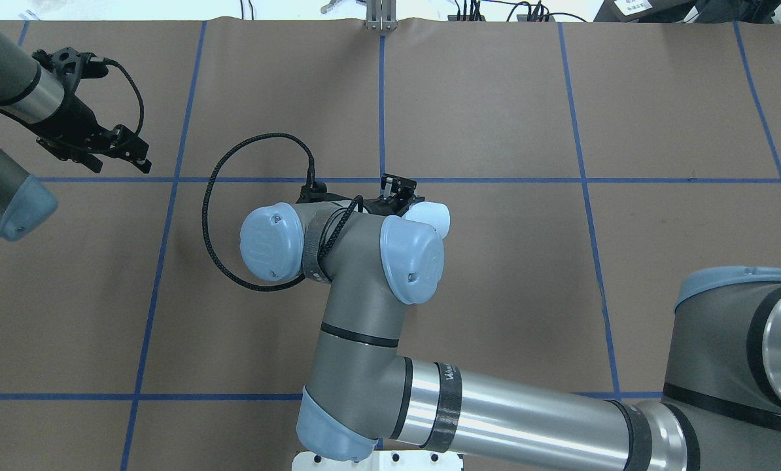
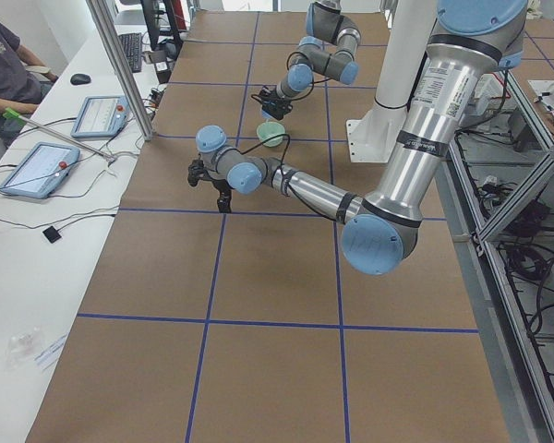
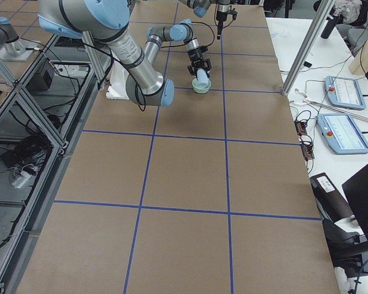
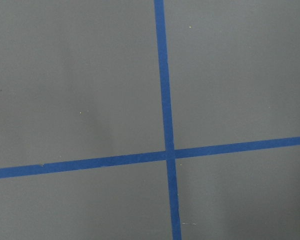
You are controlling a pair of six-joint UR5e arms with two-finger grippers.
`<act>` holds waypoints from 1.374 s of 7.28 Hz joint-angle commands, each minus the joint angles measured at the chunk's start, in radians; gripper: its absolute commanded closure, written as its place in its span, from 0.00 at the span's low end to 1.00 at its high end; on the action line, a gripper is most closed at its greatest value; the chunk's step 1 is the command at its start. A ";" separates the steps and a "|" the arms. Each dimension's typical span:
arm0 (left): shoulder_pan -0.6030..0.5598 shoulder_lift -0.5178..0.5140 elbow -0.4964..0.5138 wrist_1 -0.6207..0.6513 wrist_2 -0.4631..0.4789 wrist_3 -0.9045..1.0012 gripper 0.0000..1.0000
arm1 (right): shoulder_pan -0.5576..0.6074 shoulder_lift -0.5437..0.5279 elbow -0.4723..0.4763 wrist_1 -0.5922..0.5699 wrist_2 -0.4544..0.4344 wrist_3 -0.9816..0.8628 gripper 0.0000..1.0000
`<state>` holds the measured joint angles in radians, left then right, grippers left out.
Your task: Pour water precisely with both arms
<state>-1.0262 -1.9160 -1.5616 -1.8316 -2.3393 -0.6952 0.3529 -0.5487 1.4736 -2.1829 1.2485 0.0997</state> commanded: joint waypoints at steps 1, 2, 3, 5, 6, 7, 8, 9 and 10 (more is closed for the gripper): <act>0.000 0.000 0.000 0.000 0.000 0.000 0.01 | -0.002 0.003 0.001 -0.023 -0.015 -0.020 0.67; 0.000 0.000 0.002 0.000 0.000 0.000 0.01 | -0.002 0.003 0.002 -0.023 -0.015 -0.020 0.66; 0.000 0.000 0.000 0.000 0.000 0.000 0.01 | 0.000 0.003 0.014 -0.009 -0.014 0.026 0.65; -0.011 0.000 0.000 0.000 0.000 0.000 0.01 | 0.001 -0.028 0.077 0.050 -0.008 0.142 0.65; -0.014 0.000 0.000 0.000 0.000 0.000 0.01 | 0.001 -0.110 0.153 0.131 -0.004 0.238 0.64; -0.014 -0.001 -0.002 0.002 -0.002 -0.001 0.01 | 0.003 -0.179 0.230 0.235 0.017 0.327 0.64; -0.014 -0.006 -0.005 0.002 -0.002 -0.012 0.01 | 0.009 -0.235 0.288 0.330 0.078 0.460 0.64; -0.012 -0.012 -0.006 0.002 0.000 -0.018 0.01 | 0.044 -0.287 0.331 0.430 0.135 0.548 0.64; -0.011 -0.014 -0.006 0.002 0.000 -0.020 0.01 | 0.079 -0.388 0.383 0.586 0.153 0.672 0.64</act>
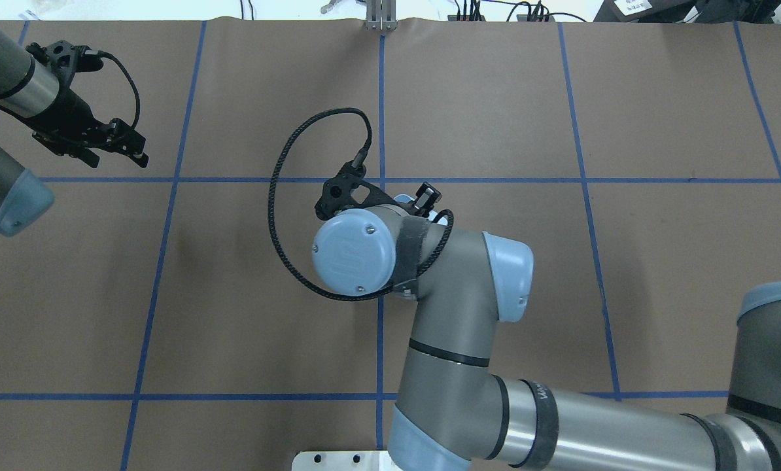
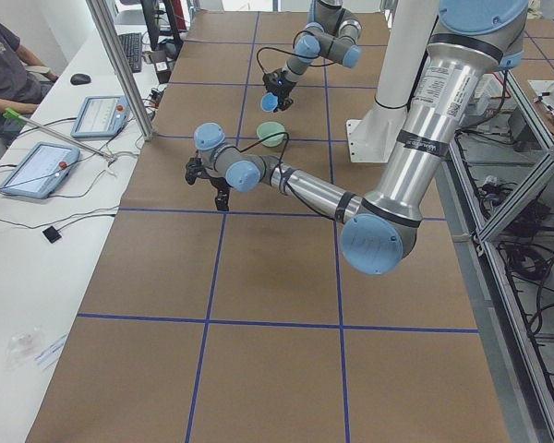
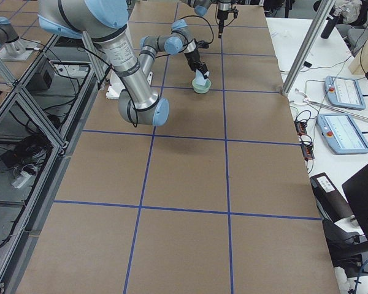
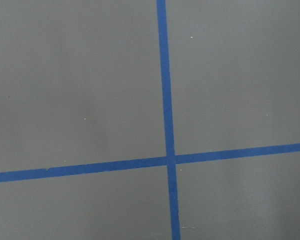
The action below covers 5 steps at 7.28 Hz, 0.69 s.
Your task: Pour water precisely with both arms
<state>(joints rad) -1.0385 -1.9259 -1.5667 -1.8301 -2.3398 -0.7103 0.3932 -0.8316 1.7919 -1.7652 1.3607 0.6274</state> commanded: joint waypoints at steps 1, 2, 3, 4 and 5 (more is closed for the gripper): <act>0.003 -0.005 -0.003 0.000 0.000 -0.005 0.01 | 0.105 -0.233 0.102 0.357 0.116 0.200 0.64; 0.003 -0.013 -0.003 0.000 0.000 -0.006 0.01 | 0.189 -0.383 0.159 0.497 0.197 0.204 0.64; 0.005 -0.016 -0.007 -0.001 0.000 -0.035 0.01 | 0.263 -0.520 0.173 0.662 0.246 0.204 0.63; 0.005 -0.027 -0.007 -0.001 0.000 -0.050 0.01 | 0.324 -0.646 0.162 0.822 0.288 0.204 0.60; 0.005 -0.028 -0.007 -0.001 0.002 -0.054 0.01 | 0.360 -0.759 0.138 0.984 0.288 0.204 0.60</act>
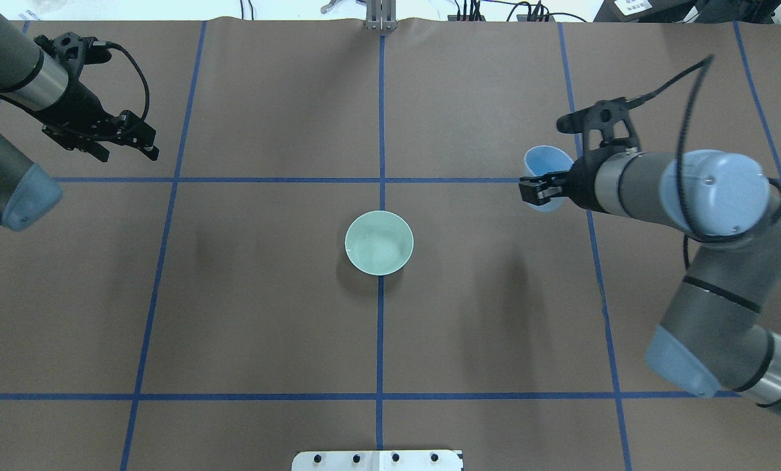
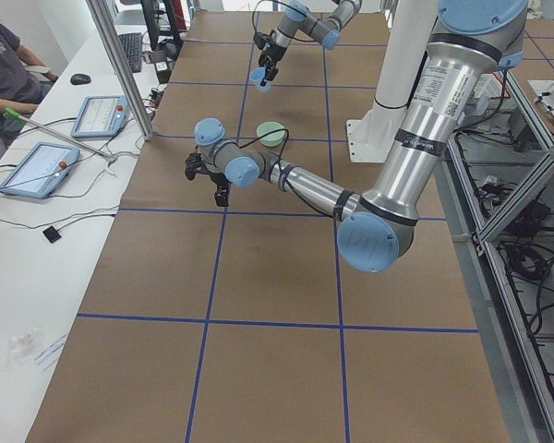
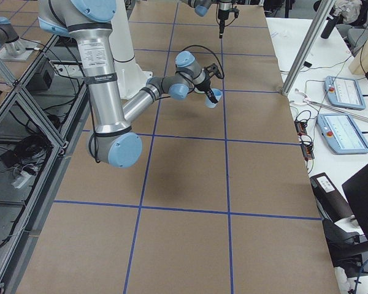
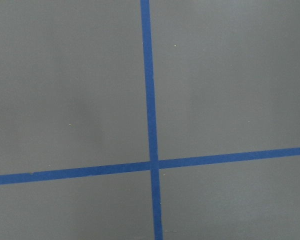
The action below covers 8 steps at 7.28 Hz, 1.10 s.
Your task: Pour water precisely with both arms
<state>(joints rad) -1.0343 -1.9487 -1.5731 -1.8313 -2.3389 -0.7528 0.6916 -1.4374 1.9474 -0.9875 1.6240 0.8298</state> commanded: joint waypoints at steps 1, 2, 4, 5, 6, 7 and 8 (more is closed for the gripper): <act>0.002 -0.006 -0.001 0.000 0.001 -0.010 0.01 | 0.084 -0.226 -0.069 0.372 0.025 0.002 0.59; 0.000 -0.007 -0.002 0.001 0.001 -0.010 0.01 | 0.089 -0.282 -0.100 0.473 0.017 0.003 0.57; 0.000 -0.012 -0.004 0.001 0.001 -0.011 0.01 | 0.089 -0.340 -0.263 0.760 -0.024 0.055 0.56; 0.000 -0.013 -0.004 0.001 0.001 -0.011 0.01 | 0.089 -0.336 -0.377 0.899 -0.033 0.064 0.56; 0.000 -0.012 -0.004 0.001 0.001 -0.011 0.01 | 0.088 -0.337 -0.398 0.915 -0.076 0.064 0.54; 0.000 -0.012 -0.010 0.001 0.001 -0.011 0.01 | 0.085 -0.330 -0.421 0.920 -0.131 0.063 0.53; 0.000 -0.012 -0.010 0.001 0.001 -0.011 0.01 | 0.085 -0.330 -0.423 0.918 -0.130 0.061 0.51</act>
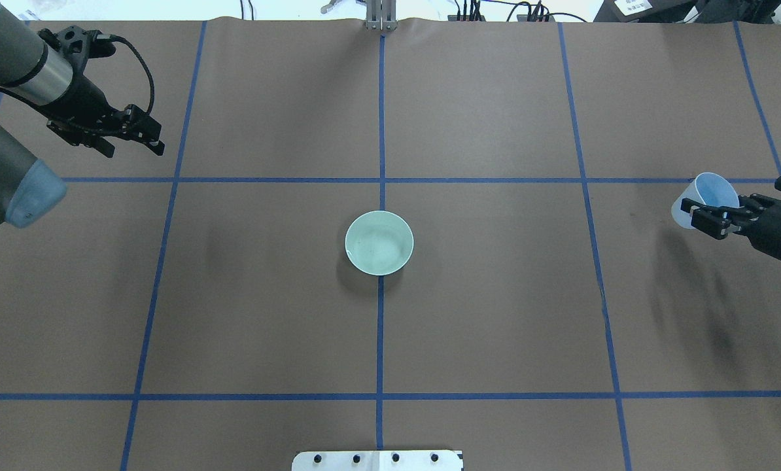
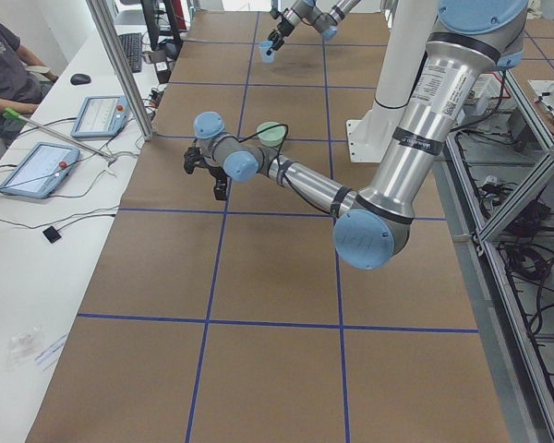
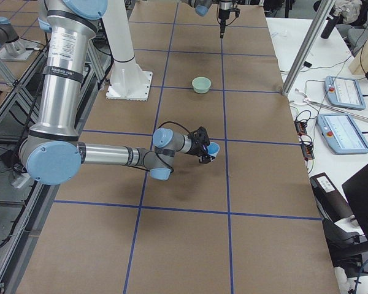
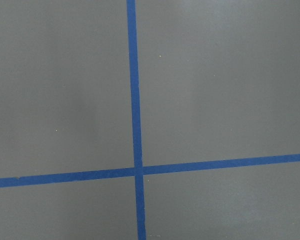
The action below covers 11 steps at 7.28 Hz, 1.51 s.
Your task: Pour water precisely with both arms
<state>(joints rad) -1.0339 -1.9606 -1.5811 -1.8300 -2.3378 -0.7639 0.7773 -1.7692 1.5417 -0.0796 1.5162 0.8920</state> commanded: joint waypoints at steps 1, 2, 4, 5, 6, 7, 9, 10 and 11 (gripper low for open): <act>0.002 0.000 0.000 0.000 0.000 0.000 0.01 | -0.003 0.005 -0.037 0.011 -0.016 -0.004 0.39; 0.006 -0.013 0.000 0.000 0.001 -0.041 0.01 | -0.006 0.007 -0.055 0.012 -0.014 0.001 0.32; 0.052 -0.085 0.001 0.000 0.008 -0.184 0.01 | -0.013 0.007 -0.058 0.012 -0.002 0.002 0.18; 0.072 -0.105 0.001 0.000 0.012 -0.219 0.01 | -0.013 0.007 -0.066 0.012 0.007 0.002 0.08; 0.110 -0.128 0.003 0.000 0.021 -0.266 0.01 | -0.015 0.007 -0.072 0.012 0.015 0.002 0.02; 0.141 -0.156 0.003 0.000 0.058 -0.312 0.01 | -0.015 0.007 -0.072 0.014 0.025 0.002 0.02; 0.198 -0.191 0.001 0.000 0.089 -0.386 0.01 | -0.013 0.007 -0.071 0.012 0.027 0.001 0.01; 0.242 -0.213 0.003 0.000 0.138 -0.428 0.01 | -0.012 0.004 -0.063 0.011 0.038 -0.005 0.01; 0.279 -0.228 0.006 0.000 0.167 -0.457 0.01 | -0.001 -0.001 -0.054 0.011 0.102 -0.010 0.01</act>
<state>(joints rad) -0.8033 -2.1665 -1.5780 -1.8300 -2.2122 -1.1776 0.7672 -1.7656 1.4782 -0.0684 1.5648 0.8879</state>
